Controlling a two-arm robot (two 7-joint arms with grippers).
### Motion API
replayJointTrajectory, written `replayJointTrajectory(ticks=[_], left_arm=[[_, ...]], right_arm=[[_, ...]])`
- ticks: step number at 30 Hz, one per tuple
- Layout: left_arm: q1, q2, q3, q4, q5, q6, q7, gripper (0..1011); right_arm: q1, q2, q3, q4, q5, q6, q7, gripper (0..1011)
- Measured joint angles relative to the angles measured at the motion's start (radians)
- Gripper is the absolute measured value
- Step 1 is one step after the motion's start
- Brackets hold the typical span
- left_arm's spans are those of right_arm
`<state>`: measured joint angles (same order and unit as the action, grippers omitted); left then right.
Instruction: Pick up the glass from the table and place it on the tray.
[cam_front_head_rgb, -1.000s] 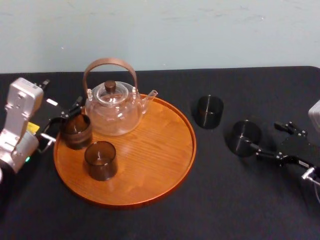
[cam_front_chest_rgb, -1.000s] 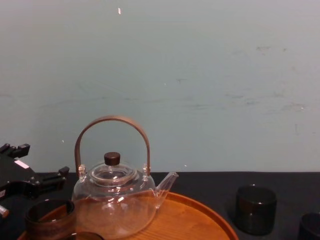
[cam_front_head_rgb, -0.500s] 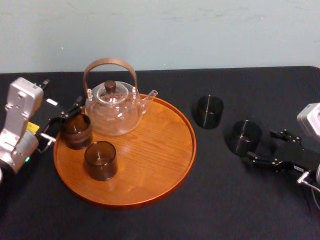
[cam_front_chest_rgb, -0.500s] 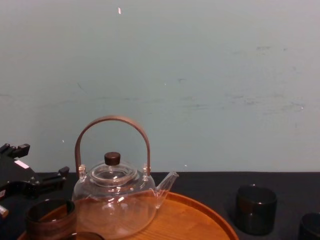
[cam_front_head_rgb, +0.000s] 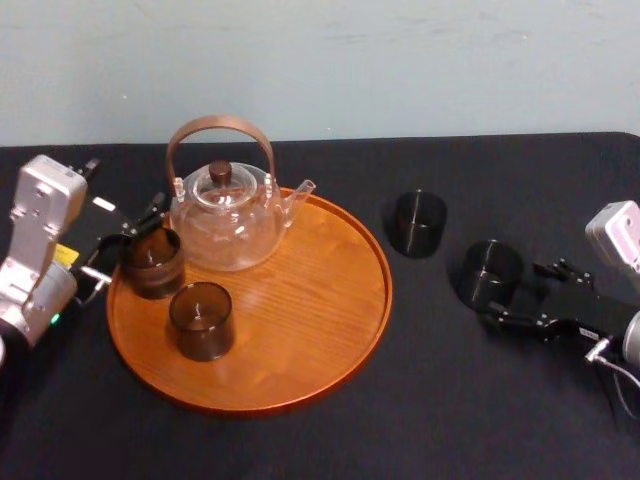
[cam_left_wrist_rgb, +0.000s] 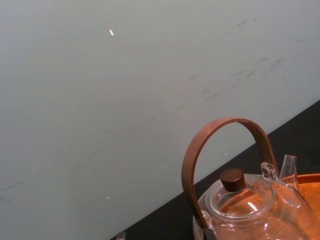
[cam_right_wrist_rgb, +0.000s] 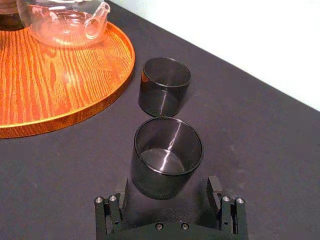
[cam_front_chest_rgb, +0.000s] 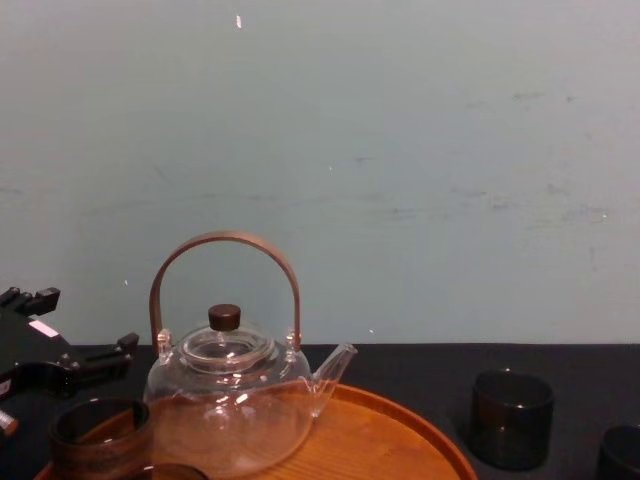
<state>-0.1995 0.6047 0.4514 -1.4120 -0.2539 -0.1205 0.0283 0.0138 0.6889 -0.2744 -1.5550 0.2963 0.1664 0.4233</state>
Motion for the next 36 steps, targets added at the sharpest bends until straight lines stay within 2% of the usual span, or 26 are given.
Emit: replayJointTrajectory(ticks=[13,36], left_arm=[[0.000,0.000,0.000,0.000,0.000,0.000,0.000,1001],[0.000,0.000,0.000,0.000,0.000,0.000,0.000,1001]], right_arm=[[0.042,-0.045,0.003,0.049,-0.017,0.009,0.027,1002],[0.070,-0.071,0.000,0.079,-0.032,0.012,0.041,1002]])
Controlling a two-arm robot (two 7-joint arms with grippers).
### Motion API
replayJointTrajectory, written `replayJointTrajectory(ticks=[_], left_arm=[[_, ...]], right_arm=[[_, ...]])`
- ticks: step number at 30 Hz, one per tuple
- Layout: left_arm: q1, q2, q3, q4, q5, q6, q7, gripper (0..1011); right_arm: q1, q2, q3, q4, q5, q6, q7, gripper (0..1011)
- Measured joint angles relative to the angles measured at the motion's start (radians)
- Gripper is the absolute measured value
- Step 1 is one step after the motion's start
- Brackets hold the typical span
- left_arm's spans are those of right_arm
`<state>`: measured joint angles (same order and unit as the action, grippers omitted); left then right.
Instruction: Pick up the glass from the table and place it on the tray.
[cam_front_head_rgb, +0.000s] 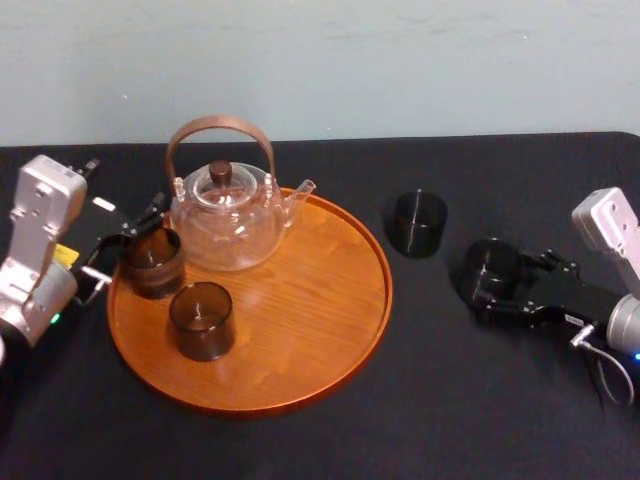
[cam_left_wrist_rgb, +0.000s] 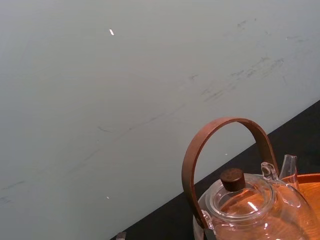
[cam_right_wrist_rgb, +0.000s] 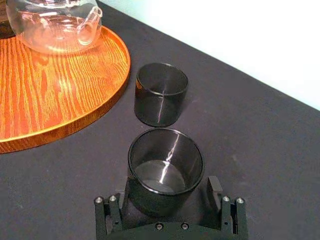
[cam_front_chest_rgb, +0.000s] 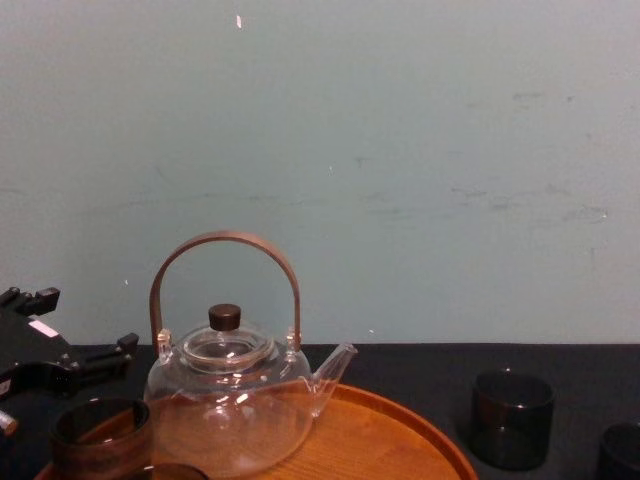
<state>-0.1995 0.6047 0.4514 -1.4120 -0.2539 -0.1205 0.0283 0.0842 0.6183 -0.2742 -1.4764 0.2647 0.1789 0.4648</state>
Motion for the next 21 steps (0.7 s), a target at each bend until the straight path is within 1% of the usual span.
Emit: replayJointTrajectory(ticks=[21], left_arm=[[0.000,0.000,0.000,0.000,0.000,0.000,0.000,1001]], right_arm=[[0.044,-0.021,-0.025,0.036,-0.007,-0.006,0.015,1002]])
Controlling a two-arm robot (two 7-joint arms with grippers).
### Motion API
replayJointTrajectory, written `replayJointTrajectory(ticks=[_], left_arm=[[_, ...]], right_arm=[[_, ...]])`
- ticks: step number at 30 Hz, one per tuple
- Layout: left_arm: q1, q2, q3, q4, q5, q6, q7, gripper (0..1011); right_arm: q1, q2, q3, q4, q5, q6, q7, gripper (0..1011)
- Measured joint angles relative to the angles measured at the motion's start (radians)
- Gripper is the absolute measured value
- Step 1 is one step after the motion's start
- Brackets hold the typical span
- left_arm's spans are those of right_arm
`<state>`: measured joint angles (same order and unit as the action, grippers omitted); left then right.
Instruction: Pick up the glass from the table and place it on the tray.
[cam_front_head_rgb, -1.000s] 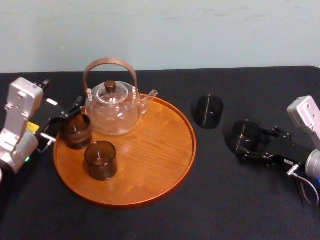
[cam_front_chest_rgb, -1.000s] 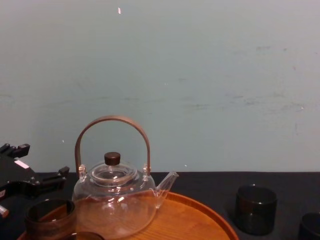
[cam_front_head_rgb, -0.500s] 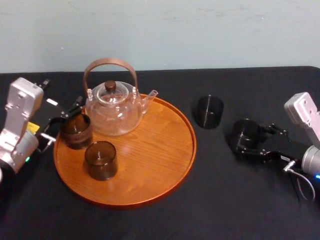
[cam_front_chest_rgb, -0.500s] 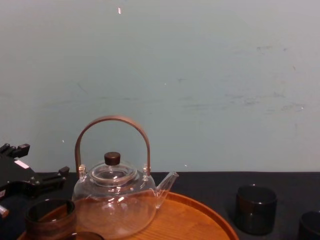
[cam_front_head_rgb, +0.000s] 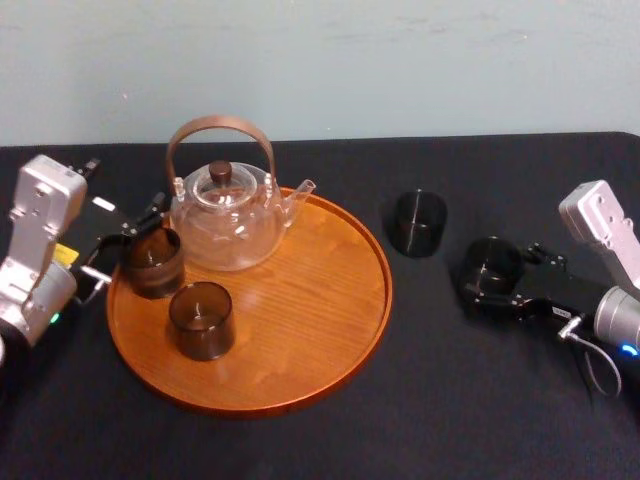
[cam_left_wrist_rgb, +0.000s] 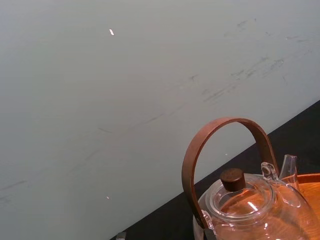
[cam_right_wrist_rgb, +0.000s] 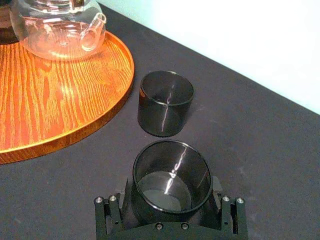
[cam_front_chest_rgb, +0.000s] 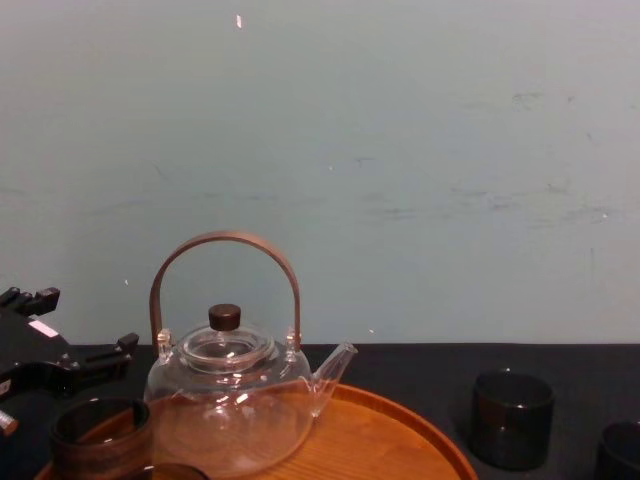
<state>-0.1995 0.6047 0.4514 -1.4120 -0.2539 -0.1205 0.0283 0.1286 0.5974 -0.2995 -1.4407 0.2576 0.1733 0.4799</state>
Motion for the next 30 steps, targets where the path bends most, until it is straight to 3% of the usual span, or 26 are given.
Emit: replayJointTrajectory(ticks=[23,30], left_arm=[[0.000,0.000,0.000,0.000,0.000,0.000,0.000,1001],[0.000,0.000,0.000,0.000,0.000,0.000,0.000,1001]], right_arm=[[0.019,-0.009,-0.016,0.009,-0.008,-0.006,0.002,997],[0.018,-0.009,-0.015,0.009,-0.007,-0.006,0.002,916]])
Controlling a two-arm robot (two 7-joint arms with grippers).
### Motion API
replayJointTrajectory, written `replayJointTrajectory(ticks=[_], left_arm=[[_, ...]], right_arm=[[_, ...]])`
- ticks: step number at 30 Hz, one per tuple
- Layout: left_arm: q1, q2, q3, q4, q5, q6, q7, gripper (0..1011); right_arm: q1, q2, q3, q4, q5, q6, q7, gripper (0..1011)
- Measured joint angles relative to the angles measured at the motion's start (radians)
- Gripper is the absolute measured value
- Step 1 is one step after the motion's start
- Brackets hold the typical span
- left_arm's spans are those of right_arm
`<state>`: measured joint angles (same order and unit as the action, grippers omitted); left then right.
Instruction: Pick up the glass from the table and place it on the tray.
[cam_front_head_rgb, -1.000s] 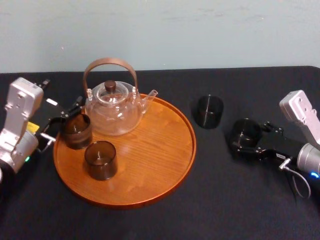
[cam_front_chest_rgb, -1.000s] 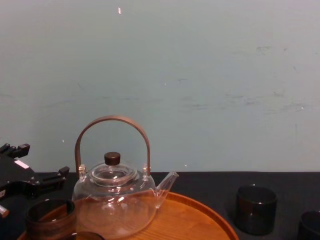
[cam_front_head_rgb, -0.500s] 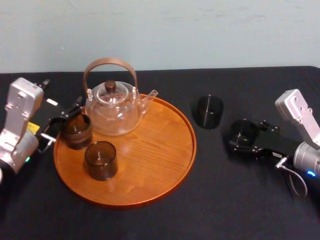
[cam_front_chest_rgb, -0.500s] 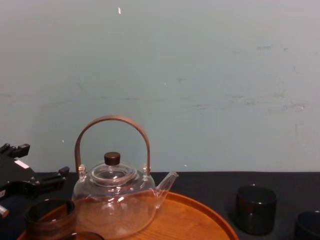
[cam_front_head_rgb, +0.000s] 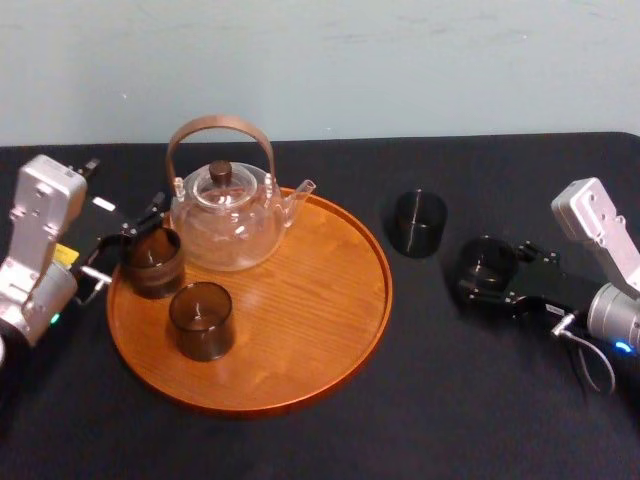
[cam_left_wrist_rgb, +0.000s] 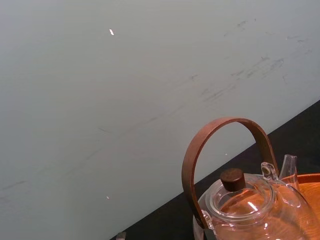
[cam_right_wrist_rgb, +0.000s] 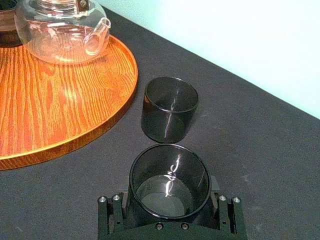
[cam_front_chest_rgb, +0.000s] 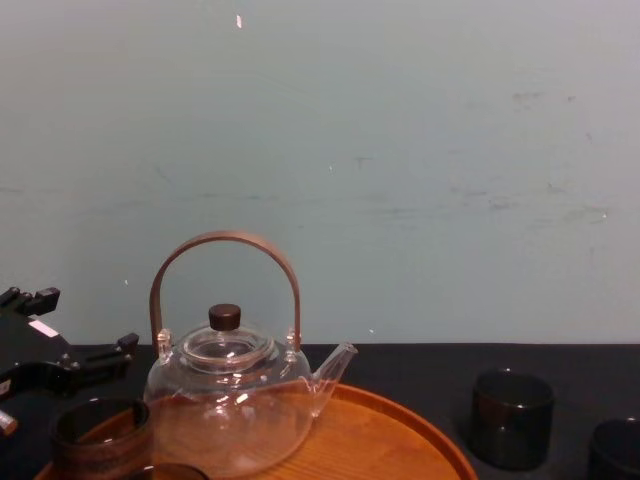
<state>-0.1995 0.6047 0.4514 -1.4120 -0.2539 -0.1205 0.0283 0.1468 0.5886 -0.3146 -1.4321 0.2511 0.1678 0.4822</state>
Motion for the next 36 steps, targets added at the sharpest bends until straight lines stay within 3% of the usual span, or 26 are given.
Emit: replayJointTrajectory(ticks=[16,29,36], left_arm=[[0.000,0.000,0.000,0.000,0.000,0.000,0.000,1001],[0.000,0.000,0.000,0.000,0.000,0.000,0.000,1001],[0.000,0.000,0.000,0.000,0.000,0.000,0.000,1001]], right_arm=[[-0.007,0.007,0.005,-0.006,0.012,-0.008,0.012,913],[-0.030,0.048,0.010,-0.082,0.053,-0.042,0.060,913],[-0.011,0.058,-0.018,-0.113,0.074,-0.055,0.095,912]])
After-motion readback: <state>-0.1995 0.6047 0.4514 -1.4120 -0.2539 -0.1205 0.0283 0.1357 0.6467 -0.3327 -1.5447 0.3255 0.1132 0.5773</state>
